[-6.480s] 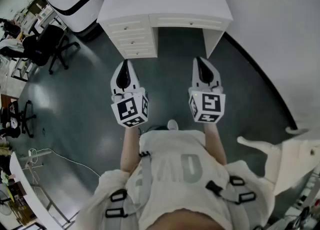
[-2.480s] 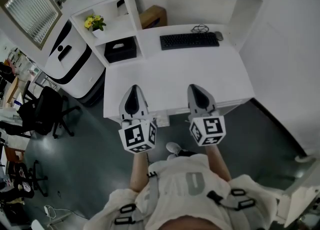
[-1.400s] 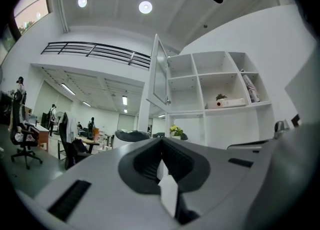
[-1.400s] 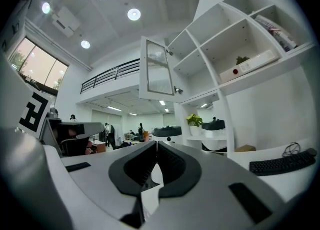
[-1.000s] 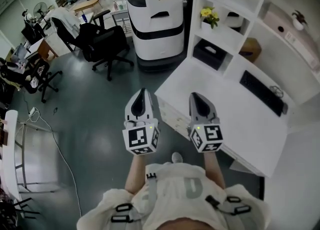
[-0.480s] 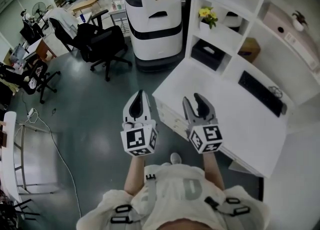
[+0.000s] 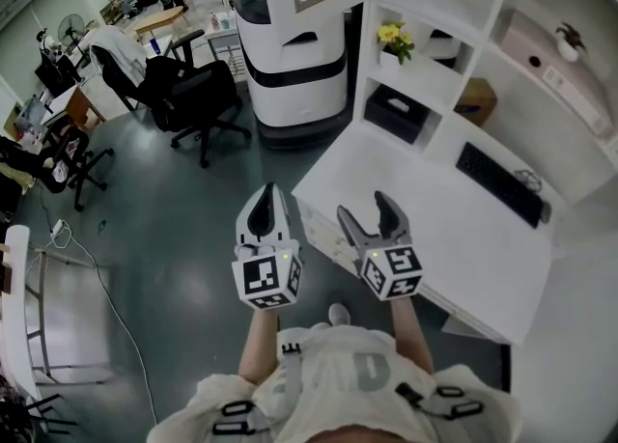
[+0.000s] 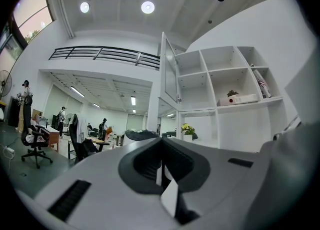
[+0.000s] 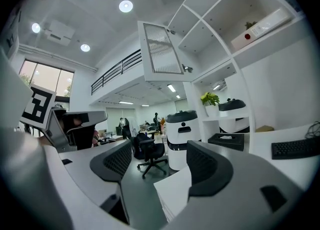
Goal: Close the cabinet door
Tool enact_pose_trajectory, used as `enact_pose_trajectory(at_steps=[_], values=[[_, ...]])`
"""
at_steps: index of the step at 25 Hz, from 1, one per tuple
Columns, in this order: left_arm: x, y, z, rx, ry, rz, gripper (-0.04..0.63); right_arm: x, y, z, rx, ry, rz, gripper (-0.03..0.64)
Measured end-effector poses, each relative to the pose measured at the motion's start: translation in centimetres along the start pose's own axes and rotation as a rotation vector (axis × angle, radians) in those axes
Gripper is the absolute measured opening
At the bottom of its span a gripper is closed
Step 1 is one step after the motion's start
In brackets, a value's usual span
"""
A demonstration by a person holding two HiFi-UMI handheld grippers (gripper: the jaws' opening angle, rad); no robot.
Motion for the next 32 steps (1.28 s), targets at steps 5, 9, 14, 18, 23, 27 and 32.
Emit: enact_pose_trajectory(at_steps=[5, 9, 14, 18, 23, 27, 32], values=[[1.0, -1.0, 0.4, -0.018, -0.021, -0.012, 0.005, -0.1, -1.4, -0.8, -0.008, 0.006, 0.005, 0.313], [2.1, -2.1, 0.5, -0.037, -0.046, -0.024, 0.005, 0.1, -6.2, -2.5, -0.077, -0.007, 0.062, 0.311], [3.1, -2.9, 0.7, -0.046, -0.06, -0.045, 0.005, 0.7, -14.7, -4.8, -0.217, -0.022, 0.154, 0.311], [4.1, -3.6, 0.6, -0.06, -0.081, -0.081, 0.005, 2.3, -23.1, -6.4, -0.344, -0.031, 0.234, 0.311], [5.4, -4.3, 1.0, -0.078, -0.108, -0.077, 0.005, 4.8, -31.7, -8.0, -0.449, -0.028, 0.326, 0.311], [6.1, -4.2, 1.1, -0.072, -0.118, -0.075, 0.005, 7.1, -35.6, -9.7, -0.475, -0.045, 0.362, 0.311], [7.0, -4.4, 1.2, -0.075, -0.136, -0.082, 0.005, 9.9, -37.6, -11.9, -0.48, -0.074, 0.373, 0.311]])
Point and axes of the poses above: the fingertips, and each gripper's own axes: z backward along the fingers, x to its left, y out of its underside, the point moved 2 cm from there along z, backward along the fingers, and after that the axes turned 6 degrees about y, right-handed, at the moved point
